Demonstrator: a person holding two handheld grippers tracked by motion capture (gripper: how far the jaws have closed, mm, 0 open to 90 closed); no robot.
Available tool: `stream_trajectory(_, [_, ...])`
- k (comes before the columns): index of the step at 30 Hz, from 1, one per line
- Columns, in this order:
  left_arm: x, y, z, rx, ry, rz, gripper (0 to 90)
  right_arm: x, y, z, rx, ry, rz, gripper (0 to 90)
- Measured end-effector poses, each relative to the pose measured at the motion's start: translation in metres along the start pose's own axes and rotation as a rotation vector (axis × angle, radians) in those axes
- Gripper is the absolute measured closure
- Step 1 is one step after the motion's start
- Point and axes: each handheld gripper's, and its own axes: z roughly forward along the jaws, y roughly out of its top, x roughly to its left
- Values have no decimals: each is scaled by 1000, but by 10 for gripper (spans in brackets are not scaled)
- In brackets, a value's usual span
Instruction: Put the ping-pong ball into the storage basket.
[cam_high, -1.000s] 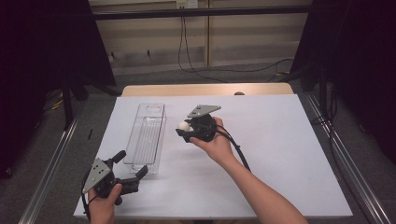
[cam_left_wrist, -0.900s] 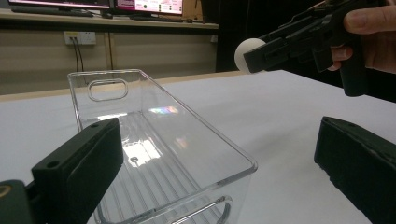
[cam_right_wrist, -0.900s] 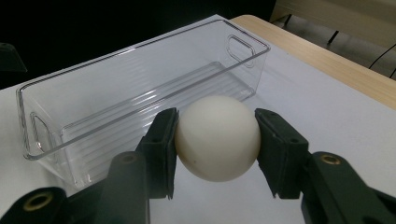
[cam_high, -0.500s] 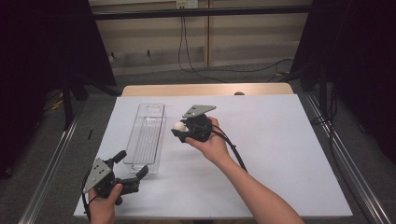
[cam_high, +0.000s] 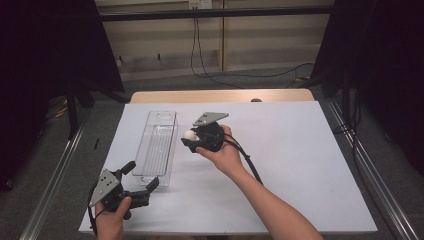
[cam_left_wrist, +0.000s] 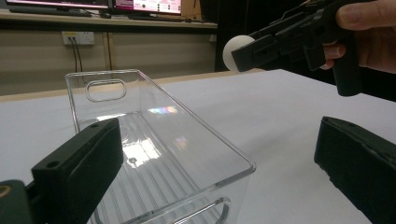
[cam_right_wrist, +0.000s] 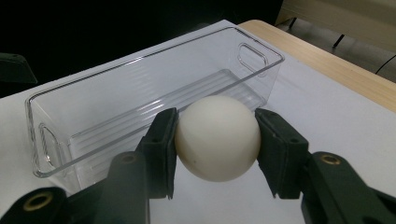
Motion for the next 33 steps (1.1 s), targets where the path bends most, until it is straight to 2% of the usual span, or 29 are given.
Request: stream_trajectory(33, [0, 0, 0, 7, 0, 6, 14, 4, 4, 9, -1, 4, -5, 513])
